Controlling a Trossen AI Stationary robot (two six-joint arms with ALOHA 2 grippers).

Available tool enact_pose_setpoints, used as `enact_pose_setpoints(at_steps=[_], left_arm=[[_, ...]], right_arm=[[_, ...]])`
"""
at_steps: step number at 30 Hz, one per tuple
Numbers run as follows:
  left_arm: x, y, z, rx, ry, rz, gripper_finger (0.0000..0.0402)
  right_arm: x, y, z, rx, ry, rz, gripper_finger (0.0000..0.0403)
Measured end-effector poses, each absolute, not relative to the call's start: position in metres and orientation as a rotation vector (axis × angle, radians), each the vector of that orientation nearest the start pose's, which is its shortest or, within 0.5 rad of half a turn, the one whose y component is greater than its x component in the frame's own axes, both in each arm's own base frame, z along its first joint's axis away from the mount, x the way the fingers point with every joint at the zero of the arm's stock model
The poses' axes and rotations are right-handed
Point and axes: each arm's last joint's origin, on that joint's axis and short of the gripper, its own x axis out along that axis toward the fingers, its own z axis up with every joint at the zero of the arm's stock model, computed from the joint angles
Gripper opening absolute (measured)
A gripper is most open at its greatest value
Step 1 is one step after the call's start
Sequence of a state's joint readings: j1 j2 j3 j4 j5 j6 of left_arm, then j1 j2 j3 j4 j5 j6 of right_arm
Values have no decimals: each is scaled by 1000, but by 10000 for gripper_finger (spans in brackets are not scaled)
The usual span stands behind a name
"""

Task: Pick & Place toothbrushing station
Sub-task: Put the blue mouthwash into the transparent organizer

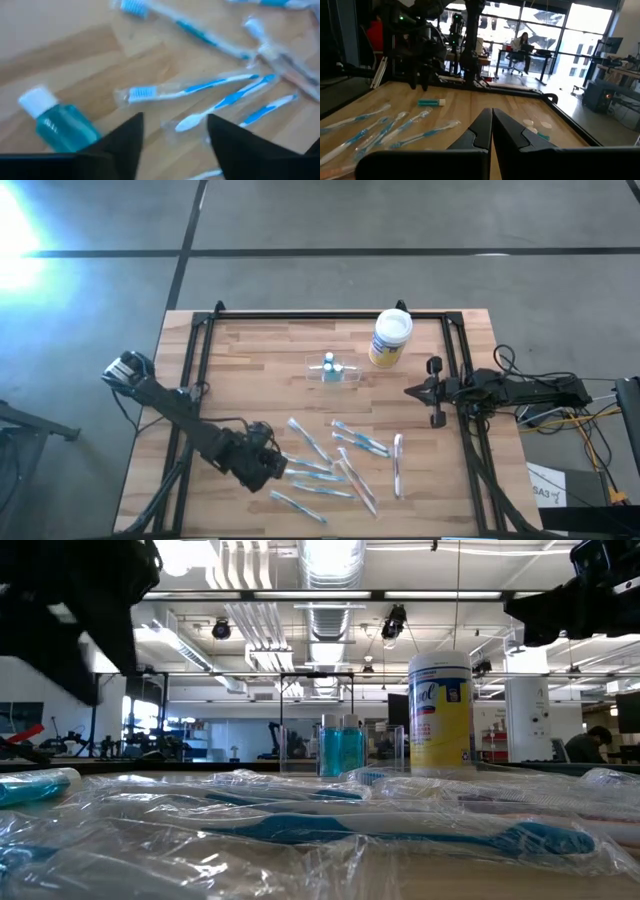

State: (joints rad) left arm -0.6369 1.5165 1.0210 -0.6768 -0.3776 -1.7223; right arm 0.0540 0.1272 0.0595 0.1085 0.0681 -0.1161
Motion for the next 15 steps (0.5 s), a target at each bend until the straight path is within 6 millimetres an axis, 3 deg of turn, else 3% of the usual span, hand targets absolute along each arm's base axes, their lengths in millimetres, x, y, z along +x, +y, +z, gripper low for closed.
enact_pose_setpoints(at_steps=[4, 7, 10, 15], left_arm=[[227, -156, 206, -1006, 1017, 752, 312], [221, -153, 206, -1011, 1075, 817, 353], [216, -149, 204, -999, 1085, 890, 373], [215, -143, 186, -1003, 1095, 908, 374]], right_arm=[[102, 4, 185, -110, -4, -14, 8], [102, 4, 184, -108, 11, -13, 8], [102, 4, 184, -107, 11, -14, 8], [102, 4, 184, -105, 11, -14, 8]])
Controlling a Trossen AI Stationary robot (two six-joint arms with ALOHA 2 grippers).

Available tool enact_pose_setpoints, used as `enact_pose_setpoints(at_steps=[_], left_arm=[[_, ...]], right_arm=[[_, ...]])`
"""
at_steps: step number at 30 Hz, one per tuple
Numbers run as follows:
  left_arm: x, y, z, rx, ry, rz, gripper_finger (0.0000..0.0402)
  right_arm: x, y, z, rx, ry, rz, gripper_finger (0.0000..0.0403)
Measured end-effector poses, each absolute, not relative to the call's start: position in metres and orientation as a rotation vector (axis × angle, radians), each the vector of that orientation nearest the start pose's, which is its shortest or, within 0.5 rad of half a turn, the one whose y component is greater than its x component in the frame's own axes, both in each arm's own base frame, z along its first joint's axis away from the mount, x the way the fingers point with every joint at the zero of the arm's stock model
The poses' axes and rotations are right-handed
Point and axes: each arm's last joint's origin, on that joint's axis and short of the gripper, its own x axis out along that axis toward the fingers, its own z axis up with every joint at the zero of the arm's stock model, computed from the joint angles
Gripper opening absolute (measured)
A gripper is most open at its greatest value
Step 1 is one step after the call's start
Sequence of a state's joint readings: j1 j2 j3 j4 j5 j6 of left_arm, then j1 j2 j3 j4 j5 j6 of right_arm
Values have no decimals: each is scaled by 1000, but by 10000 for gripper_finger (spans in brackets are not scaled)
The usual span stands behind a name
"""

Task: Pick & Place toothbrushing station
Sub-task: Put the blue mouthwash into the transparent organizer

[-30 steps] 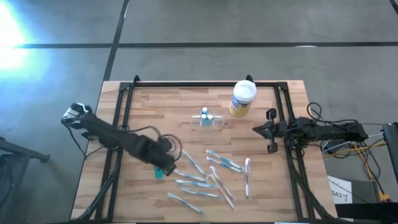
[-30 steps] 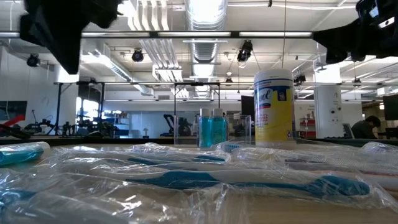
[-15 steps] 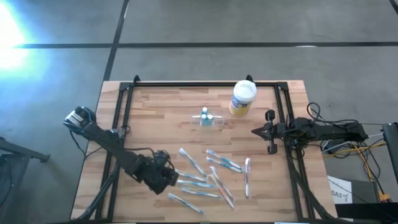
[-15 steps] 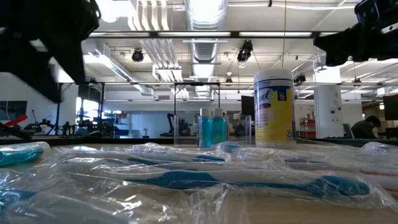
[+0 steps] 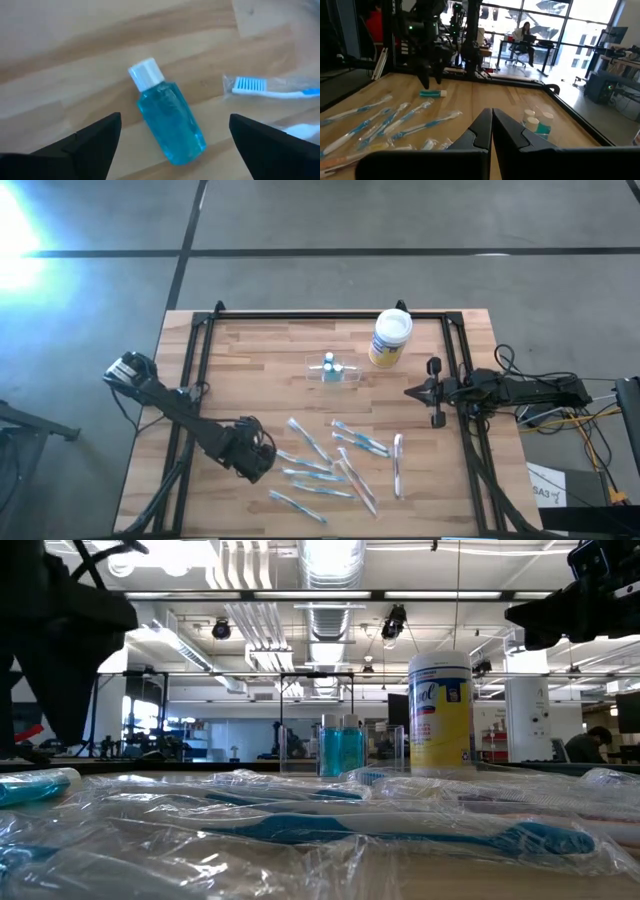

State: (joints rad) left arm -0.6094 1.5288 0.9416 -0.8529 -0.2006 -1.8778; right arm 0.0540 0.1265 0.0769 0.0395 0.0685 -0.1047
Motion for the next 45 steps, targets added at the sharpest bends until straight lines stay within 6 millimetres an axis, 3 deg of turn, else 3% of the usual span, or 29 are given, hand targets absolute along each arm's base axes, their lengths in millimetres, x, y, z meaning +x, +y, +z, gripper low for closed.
enact_pose_setpoints(at_steps=[10, 15, 35, 40, 45], left_arm=[[208, -130, 154, -1039, 1123, 911, 368], [207, -125, 147, -1027, 1148, 887, 342], [207, -123, 146, -841, 1184, 785, 72], [208, -121, 148, -732, 1137, 747, 67], [216, -121, 160, -501, 1035, 661, 79]], right_arm=[[102, 3, 184, -106, 11, -16, 8], [102, 3, 184, -109, 11, -16, 8], [102, 3, 184, -109, 11, -16, 8], [102, 3, 184, -109, 12, -16, 8], [103, 4, 184, -81, 4, -15, 8]])
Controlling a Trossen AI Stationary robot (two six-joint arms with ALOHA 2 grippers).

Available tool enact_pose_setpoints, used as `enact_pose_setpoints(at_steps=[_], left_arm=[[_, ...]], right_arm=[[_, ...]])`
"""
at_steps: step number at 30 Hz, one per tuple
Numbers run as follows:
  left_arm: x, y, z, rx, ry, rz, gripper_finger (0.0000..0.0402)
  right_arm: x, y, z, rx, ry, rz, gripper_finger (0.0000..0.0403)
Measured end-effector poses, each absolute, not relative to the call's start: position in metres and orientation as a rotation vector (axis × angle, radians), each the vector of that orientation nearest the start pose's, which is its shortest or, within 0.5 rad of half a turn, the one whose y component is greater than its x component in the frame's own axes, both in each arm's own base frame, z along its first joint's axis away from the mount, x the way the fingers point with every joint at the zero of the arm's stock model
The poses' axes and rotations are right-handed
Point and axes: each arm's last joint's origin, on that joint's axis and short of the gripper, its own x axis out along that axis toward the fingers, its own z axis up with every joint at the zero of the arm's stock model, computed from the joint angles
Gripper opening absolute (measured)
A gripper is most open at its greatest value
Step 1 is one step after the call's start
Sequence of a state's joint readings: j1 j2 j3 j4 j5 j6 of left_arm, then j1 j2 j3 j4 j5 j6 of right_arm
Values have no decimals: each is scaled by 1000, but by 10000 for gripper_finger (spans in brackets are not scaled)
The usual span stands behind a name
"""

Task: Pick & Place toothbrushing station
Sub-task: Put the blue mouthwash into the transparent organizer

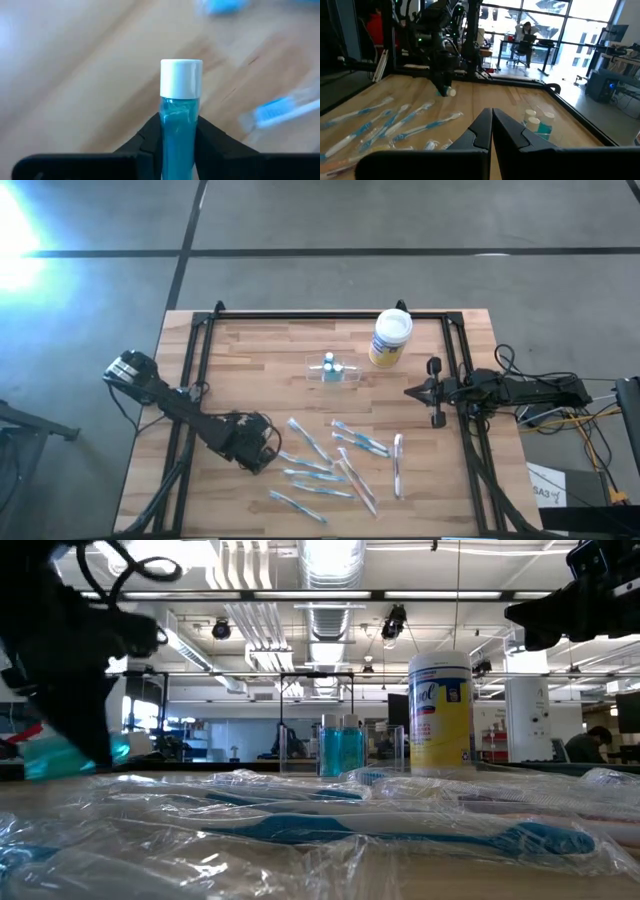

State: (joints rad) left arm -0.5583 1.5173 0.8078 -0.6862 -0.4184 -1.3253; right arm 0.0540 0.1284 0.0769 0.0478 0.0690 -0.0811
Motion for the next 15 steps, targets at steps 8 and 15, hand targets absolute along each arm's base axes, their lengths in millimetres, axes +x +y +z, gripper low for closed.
enact_pose_setpoints(at_steps=[8, 15], left_arm=[[230, -121, 190, -80, 868, 559, 72], [245, -124, 232, 193, 762, 489, 72]], right_arm=[[108, 4, 205, 49, 19, -15, 8], [137, 5, 239, 107, 137, -27, 34]])
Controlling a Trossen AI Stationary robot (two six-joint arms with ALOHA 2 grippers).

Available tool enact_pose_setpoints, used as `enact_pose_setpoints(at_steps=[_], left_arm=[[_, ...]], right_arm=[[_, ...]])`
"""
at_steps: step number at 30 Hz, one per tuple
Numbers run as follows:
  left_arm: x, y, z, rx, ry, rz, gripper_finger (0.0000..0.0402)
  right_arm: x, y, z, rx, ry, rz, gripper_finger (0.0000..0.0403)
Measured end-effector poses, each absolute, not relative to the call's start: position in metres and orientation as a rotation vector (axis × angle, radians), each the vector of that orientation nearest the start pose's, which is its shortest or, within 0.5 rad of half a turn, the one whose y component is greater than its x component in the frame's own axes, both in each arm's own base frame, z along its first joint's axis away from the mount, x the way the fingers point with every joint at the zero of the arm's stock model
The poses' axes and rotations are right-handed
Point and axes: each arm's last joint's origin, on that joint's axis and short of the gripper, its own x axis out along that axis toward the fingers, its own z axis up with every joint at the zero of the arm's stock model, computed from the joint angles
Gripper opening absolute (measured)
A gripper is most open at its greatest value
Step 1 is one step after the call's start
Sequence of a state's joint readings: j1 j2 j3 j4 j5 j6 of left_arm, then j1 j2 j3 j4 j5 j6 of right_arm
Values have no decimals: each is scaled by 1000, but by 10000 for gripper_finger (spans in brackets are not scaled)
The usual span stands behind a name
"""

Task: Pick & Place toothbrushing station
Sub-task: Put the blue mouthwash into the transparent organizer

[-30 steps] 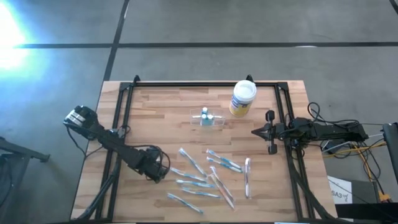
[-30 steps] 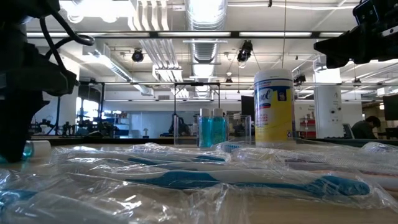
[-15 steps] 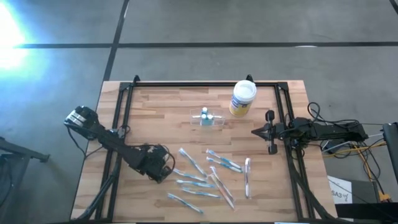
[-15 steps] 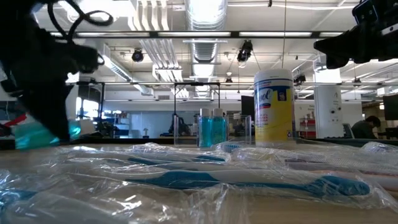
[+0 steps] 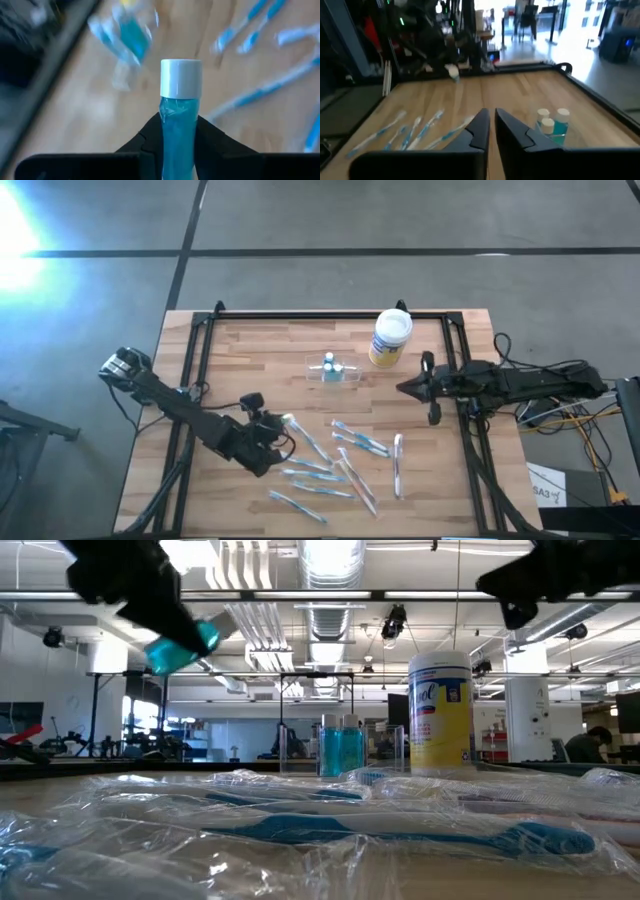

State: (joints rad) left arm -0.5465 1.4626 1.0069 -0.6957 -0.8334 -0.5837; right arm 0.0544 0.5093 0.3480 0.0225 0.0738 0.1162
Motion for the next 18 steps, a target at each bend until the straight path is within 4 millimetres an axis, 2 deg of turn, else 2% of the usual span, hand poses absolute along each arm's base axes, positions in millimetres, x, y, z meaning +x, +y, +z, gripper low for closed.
enact_pose_setpoints(at_steps=[6, 11, 14, 18], left_arm=[[255, -125, 266, 428, 686, 494, 72], [259, -126, 285, 538, 648, 519, 72], [261, -126, 291, 592, 628, 543, 72], [263, -126, 298, 668, 619, 555, 73]], right_arm=[[184, 8, 273, 82, 294, -28, 128], [227, 14, 296, -39, 396, 7, 210], [252, 20, 312, -110, 403, 50, 244], [280, 23, 327, -161, 405, 63, 268]])
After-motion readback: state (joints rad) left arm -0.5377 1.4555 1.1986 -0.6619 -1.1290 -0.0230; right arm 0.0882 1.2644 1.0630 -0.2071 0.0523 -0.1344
